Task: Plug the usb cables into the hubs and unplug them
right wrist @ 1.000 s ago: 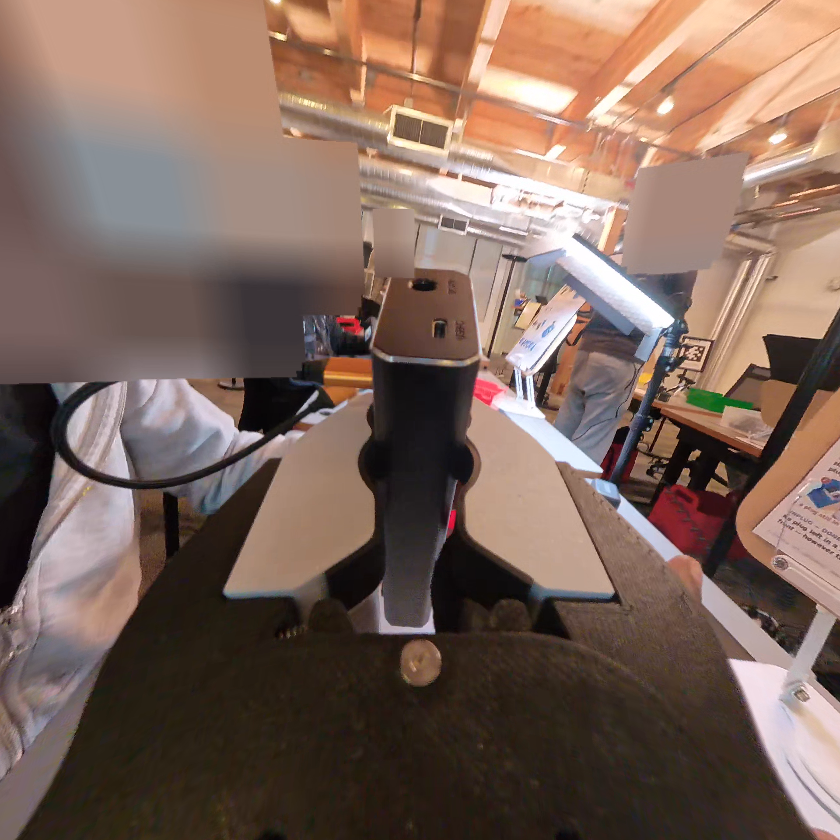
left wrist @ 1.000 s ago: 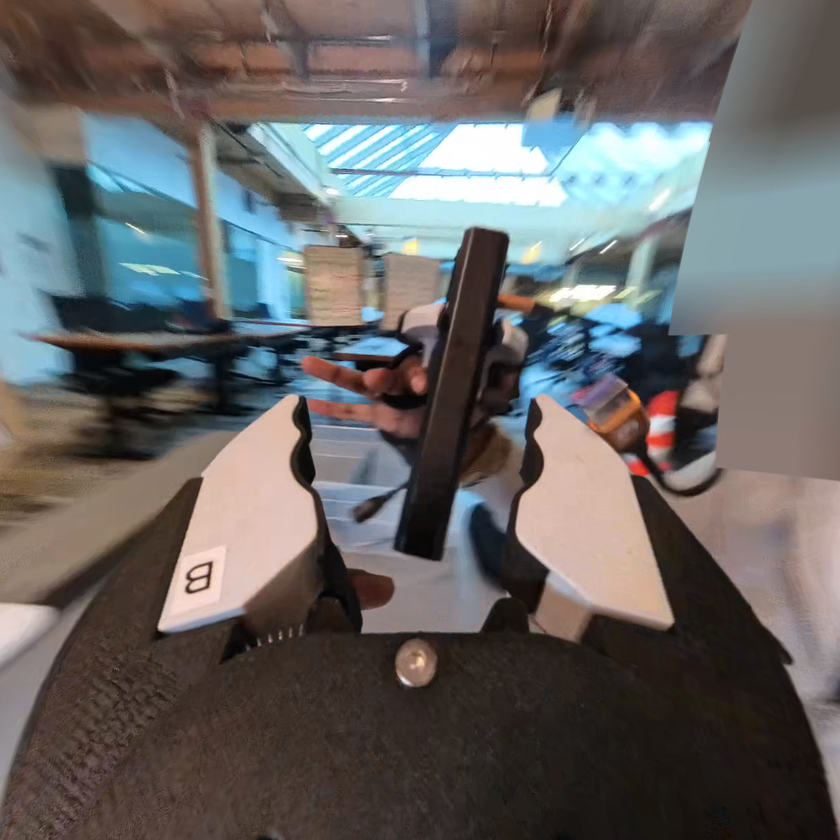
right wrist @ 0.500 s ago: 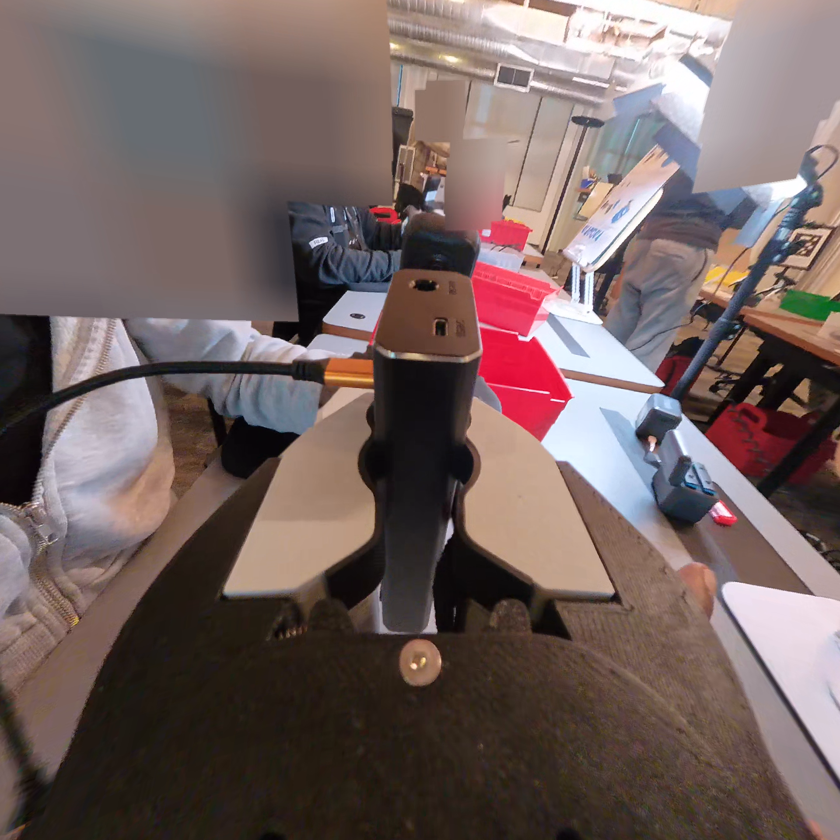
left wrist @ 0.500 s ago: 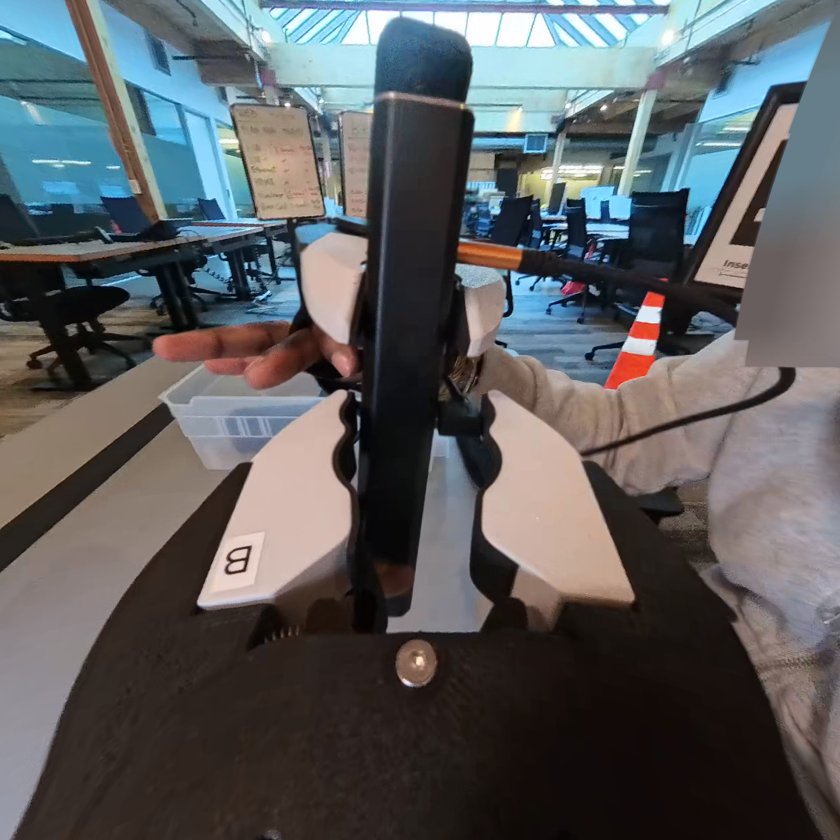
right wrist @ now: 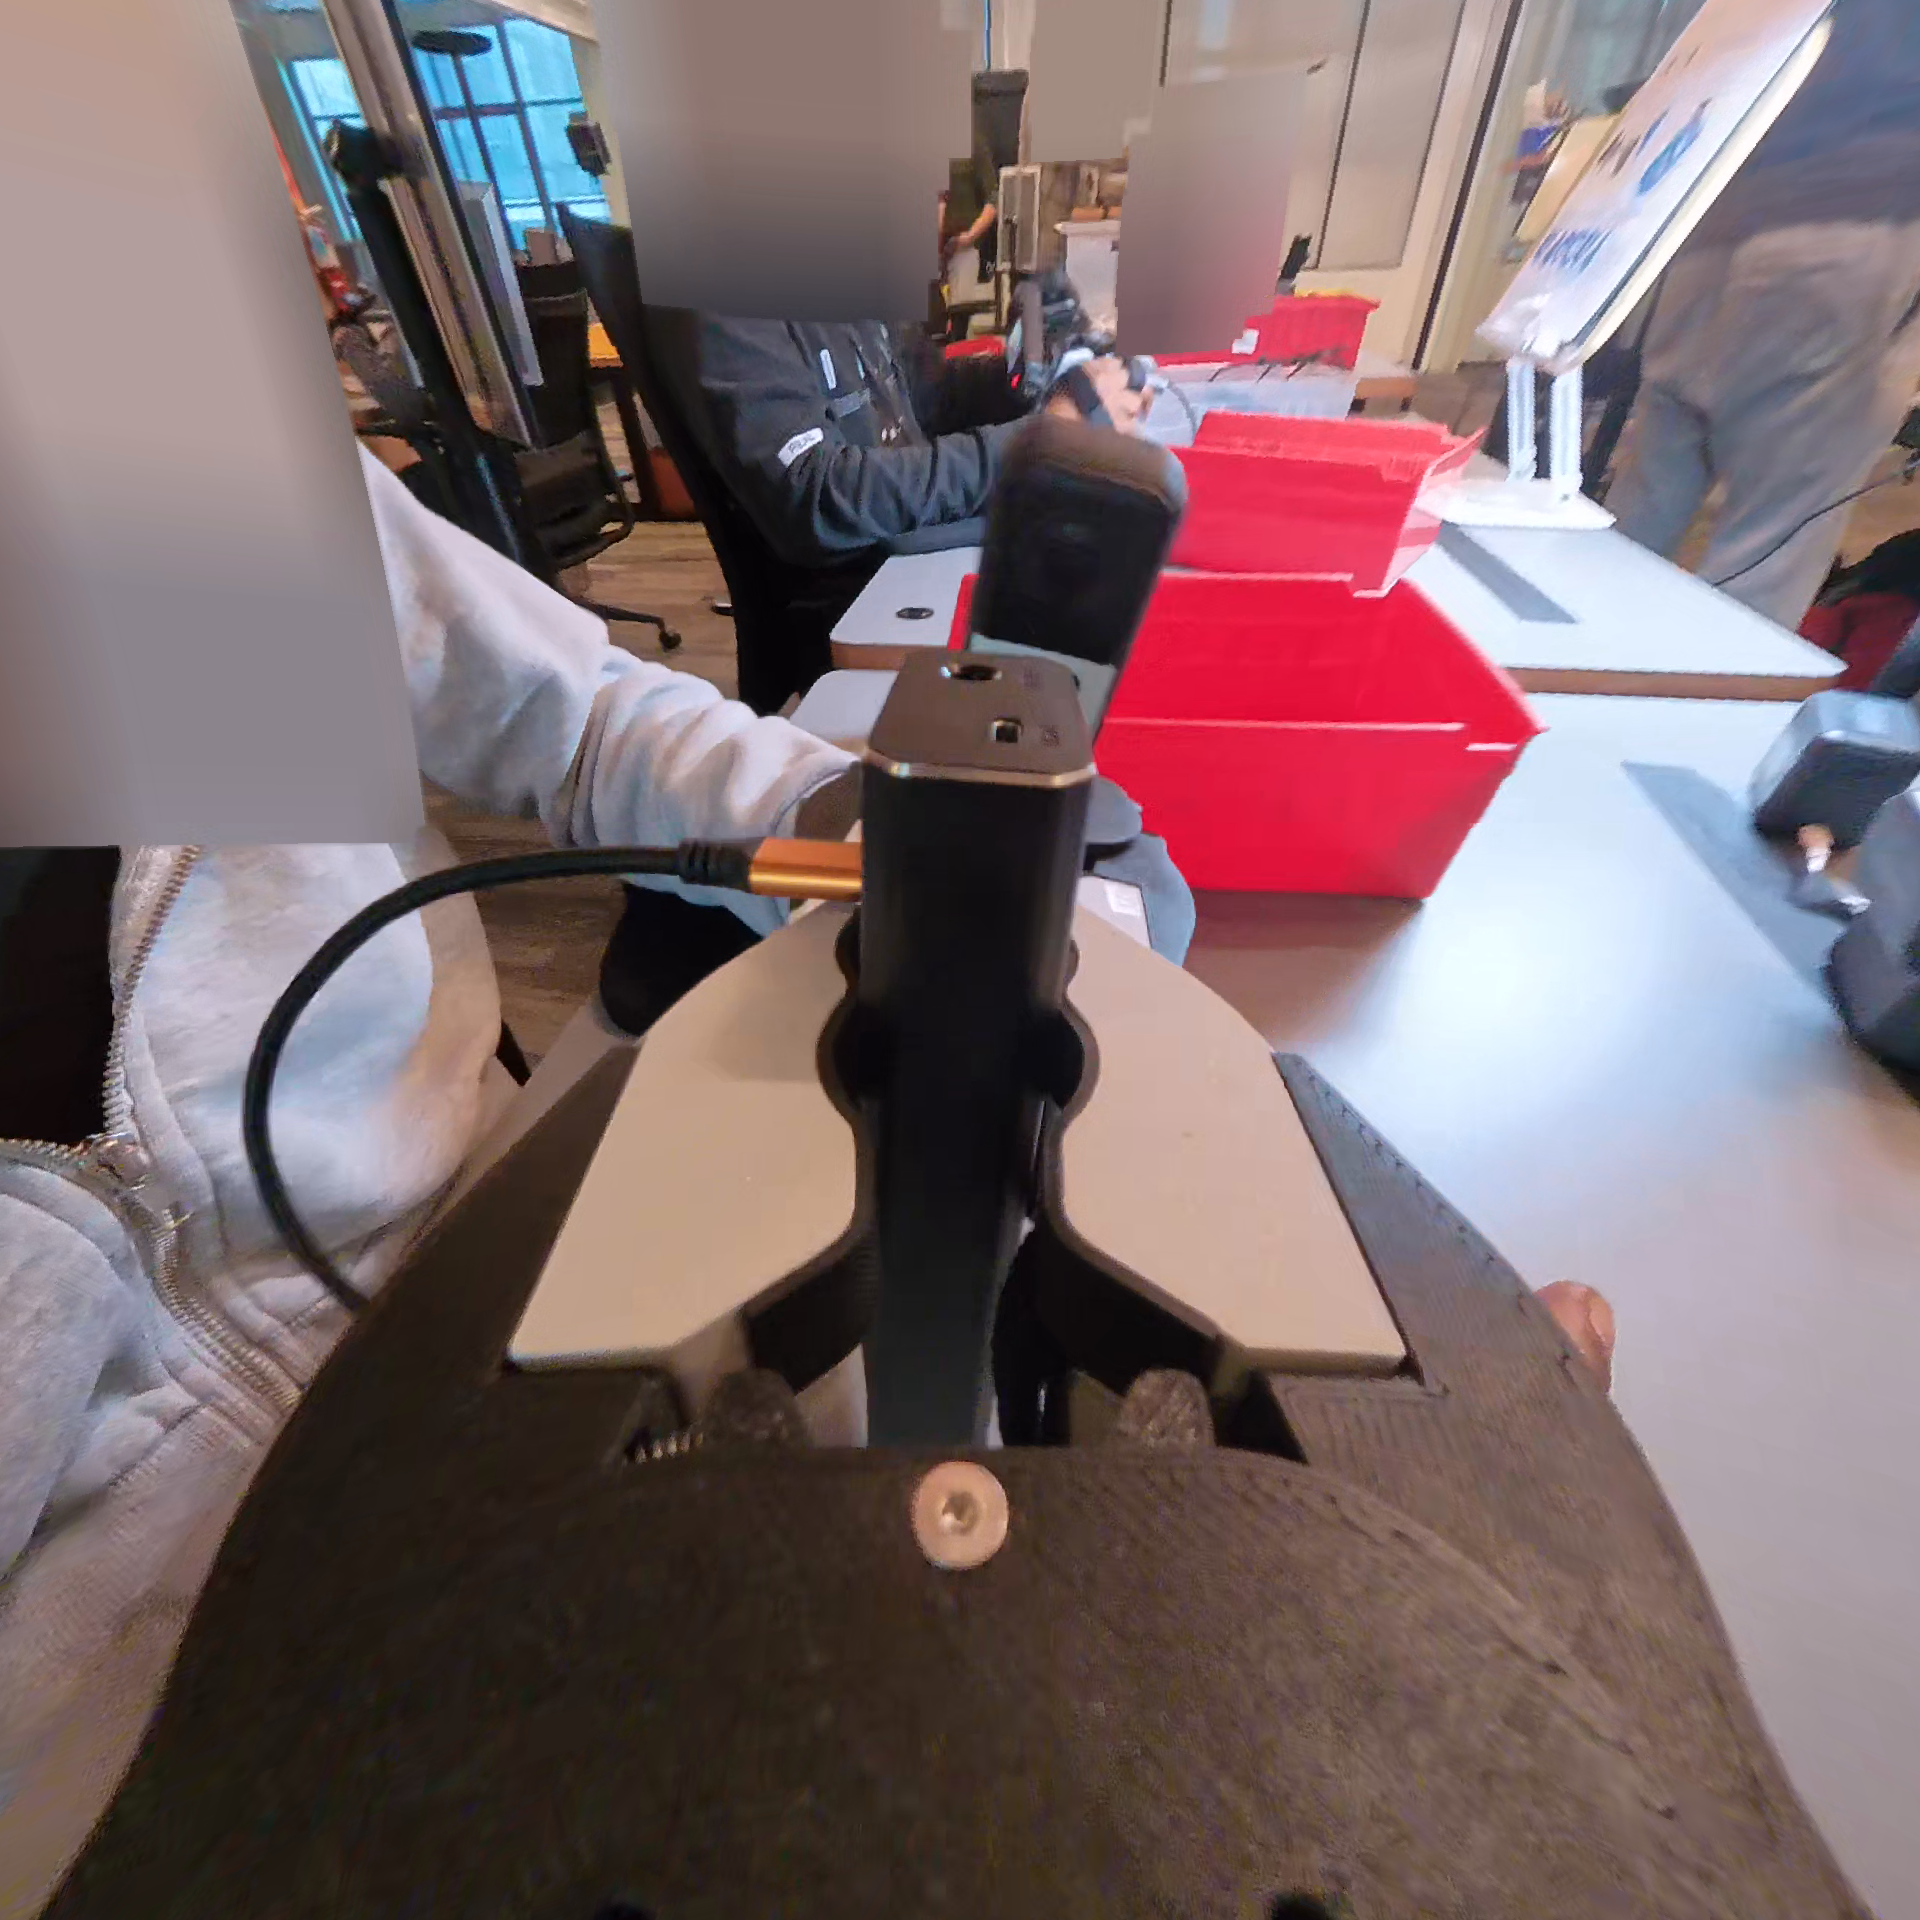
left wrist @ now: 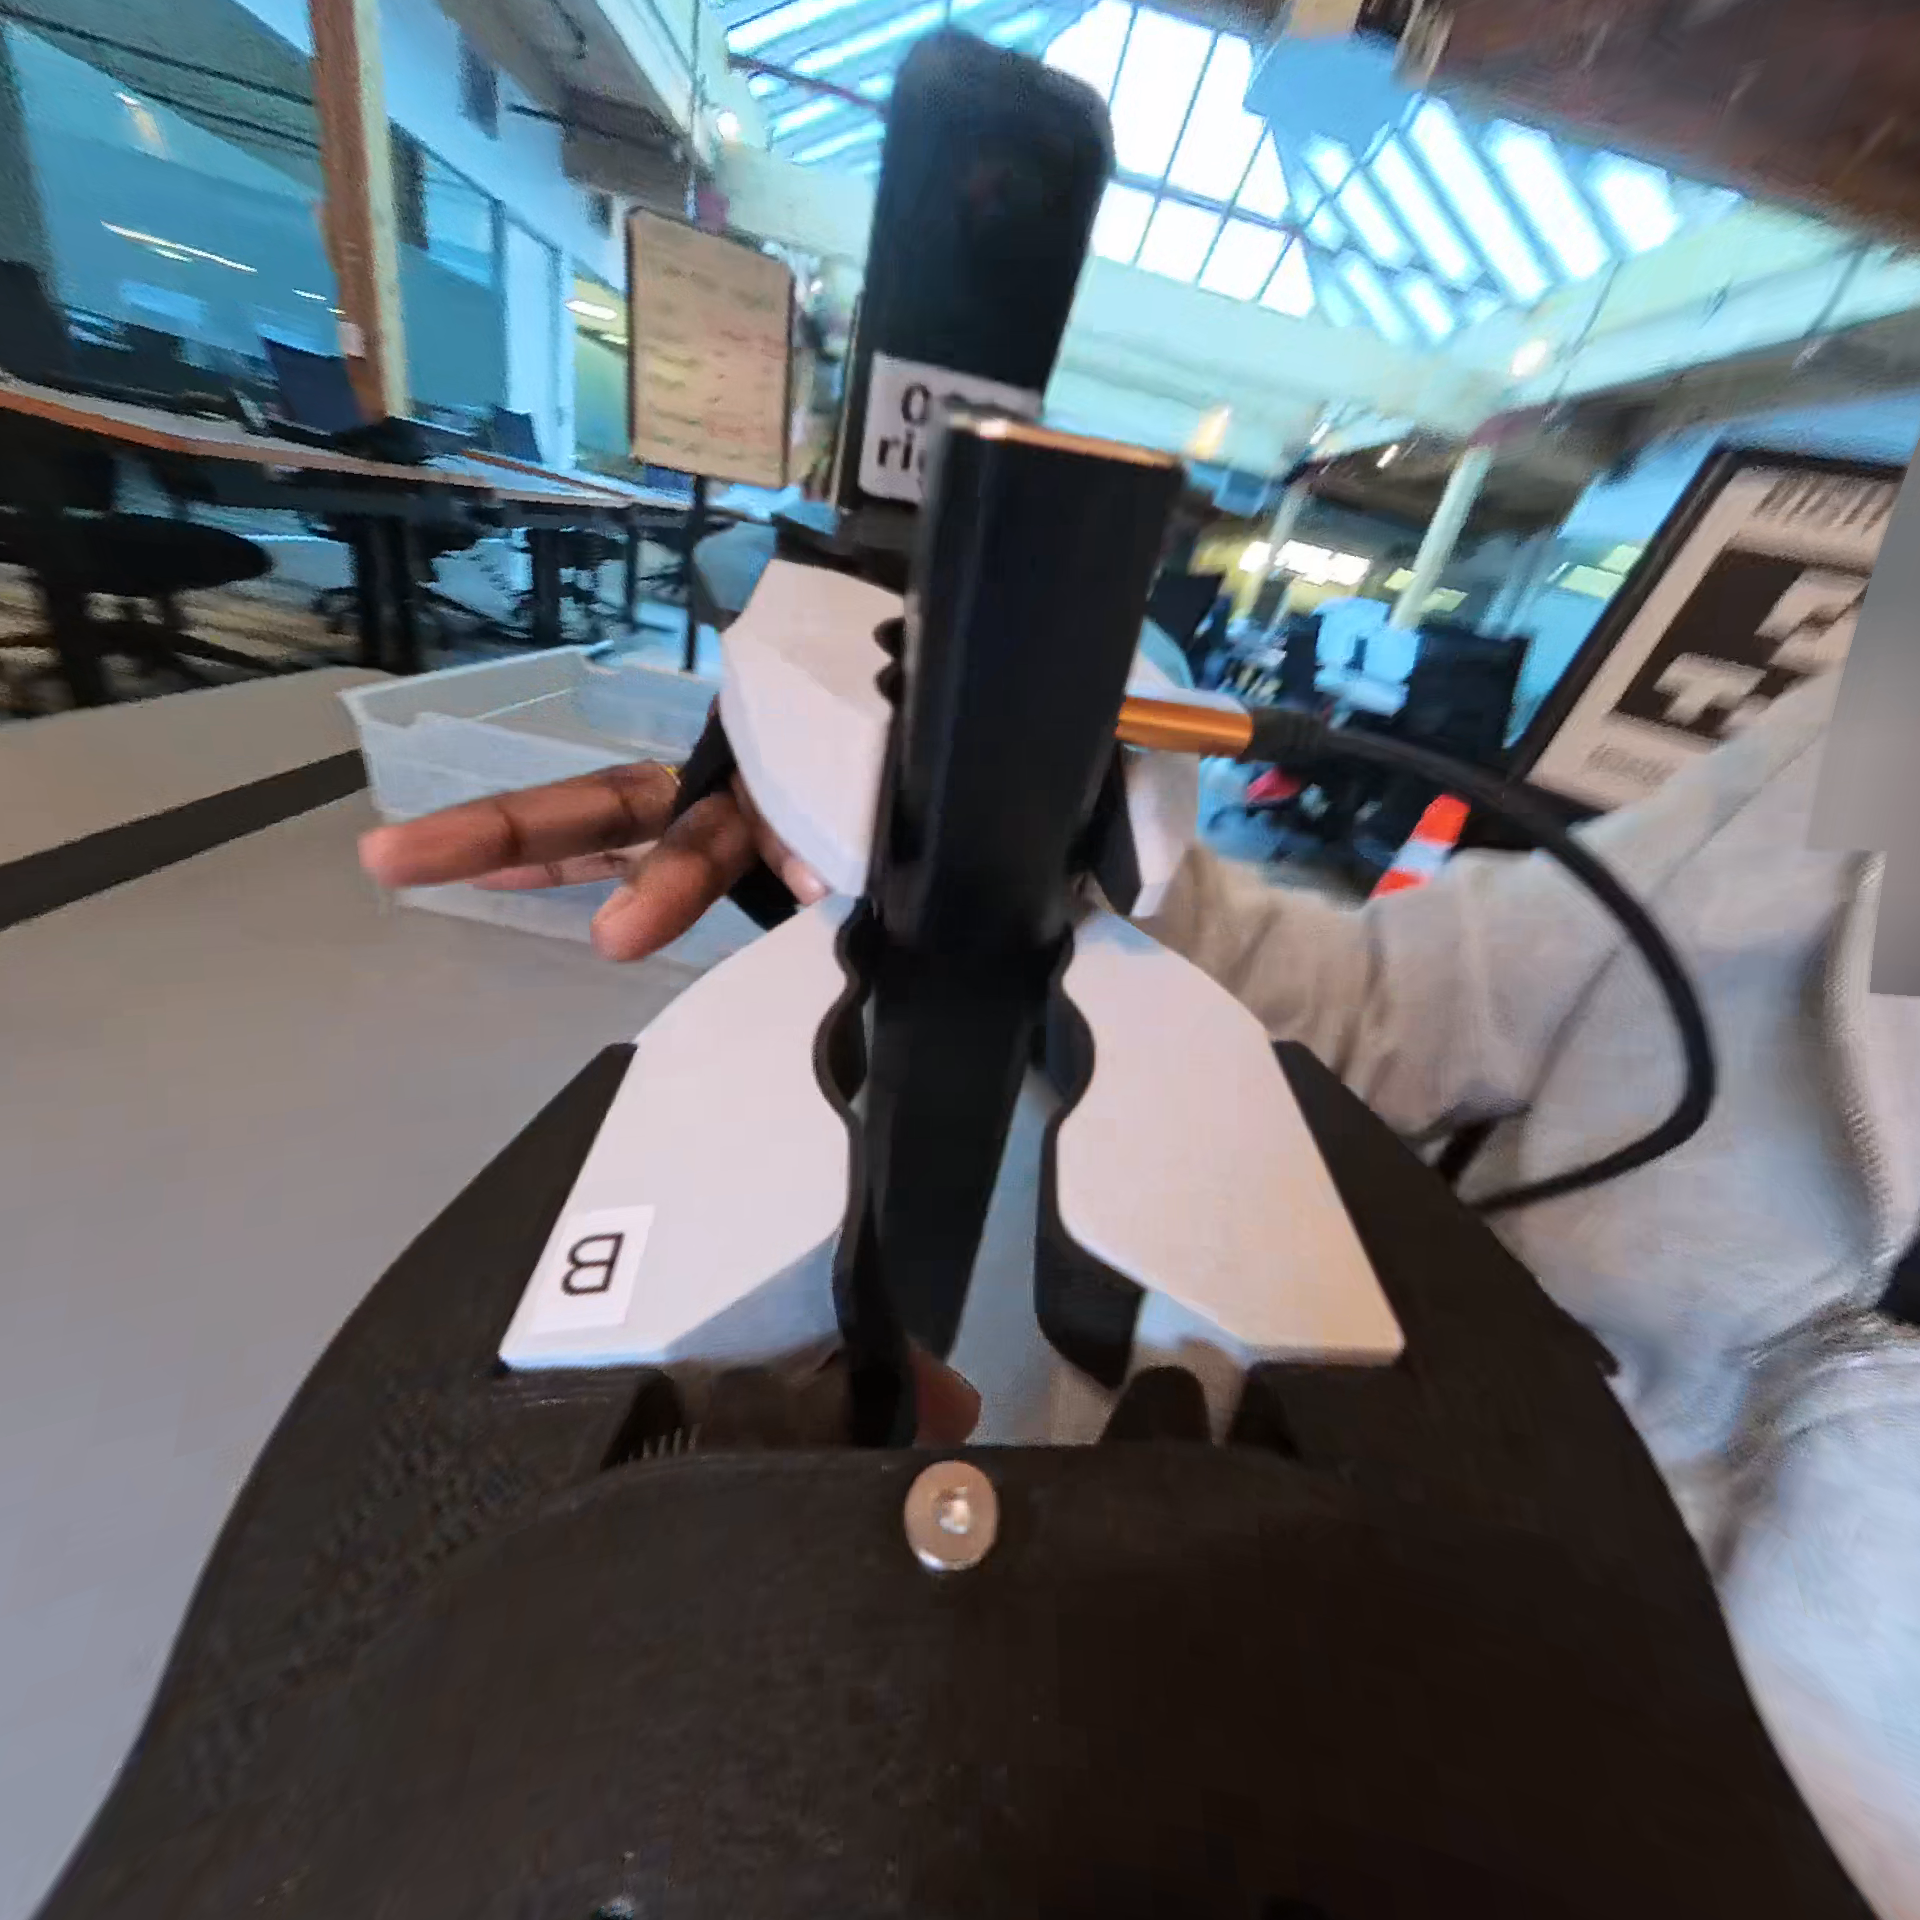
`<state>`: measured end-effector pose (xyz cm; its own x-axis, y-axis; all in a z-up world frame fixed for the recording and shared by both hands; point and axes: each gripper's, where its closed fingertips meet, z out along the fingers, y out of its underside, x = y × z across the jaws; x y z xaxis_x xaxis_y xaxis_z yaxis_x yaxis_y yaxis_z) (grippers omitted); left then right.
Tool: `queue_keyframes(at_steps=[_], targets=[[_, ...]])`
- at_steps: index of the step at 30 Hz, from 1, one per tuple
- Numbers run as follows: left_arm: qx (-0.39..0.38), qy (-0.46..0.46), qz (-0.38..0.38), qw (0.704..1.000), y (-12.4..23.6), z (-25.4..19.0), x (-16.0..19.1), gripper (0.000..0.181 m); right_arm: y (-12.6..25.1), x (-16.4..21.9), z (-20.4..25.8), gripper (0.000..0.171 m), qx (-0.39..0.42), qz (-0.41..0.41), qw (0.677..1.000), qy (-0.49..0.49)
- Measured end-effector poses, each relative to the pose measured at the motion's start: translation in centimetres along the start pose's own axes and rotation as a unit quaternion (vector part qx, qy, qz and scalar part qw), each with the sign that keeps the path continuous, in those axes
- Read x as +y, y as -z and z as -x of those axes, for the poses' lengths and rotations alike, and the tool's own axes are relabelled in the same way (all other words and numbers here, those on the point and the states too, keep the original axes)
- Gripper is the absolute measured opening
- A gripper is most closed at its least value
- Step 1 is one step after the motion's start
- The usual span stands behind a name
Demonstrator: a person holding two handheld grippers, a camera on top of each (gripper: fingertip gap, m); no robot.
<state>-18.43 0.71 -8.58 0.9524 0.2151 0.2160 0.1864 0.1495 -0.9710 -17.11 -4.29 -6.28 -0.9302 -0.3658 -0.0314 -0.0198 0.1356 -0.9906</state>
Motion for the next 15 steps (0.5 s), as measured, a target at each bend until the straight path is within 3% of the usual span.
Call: queue_keyframes(at_steps=[4, 7, 10, 13, 15], targets=[[-0.053, -0.051, 0.025, 0.997, 1.1, 0.1, 1.4, 0.028, -1.0, 1.0, -0.1, 0.033, 0.023, -0.010, 1.000, -0.011], [-0.108, -0.069, 0.030, 0.991, 1.8, 1.1, 2.0, 0.028, -0.5, 1.0, -1.7, 0.054, 0.133, -0.024, 0.986, 0.098], [-0.135, -0.086, 0.039, 0.986, 1.8, 1.7, 2.6, 0.028, -0.2, 1.2, -1.9, 0.056, 0.206, -0.011, 0.960, 0.188], [-0.104, -0.099, 0.049, 0.988, 1.4, 0.8, 2.9, 0.028, -0.3, 1.5, -0.9, 0.050, 0.195, -0.032, 0.965, 0.173], [-0.090, -0.102, 0.029, 0.990, 0.9, 0.1, 2.5, 0.043, -0.8, 2.0, -0.1, 0.048, 0.154, -0.038, 0.978, 0.131]])
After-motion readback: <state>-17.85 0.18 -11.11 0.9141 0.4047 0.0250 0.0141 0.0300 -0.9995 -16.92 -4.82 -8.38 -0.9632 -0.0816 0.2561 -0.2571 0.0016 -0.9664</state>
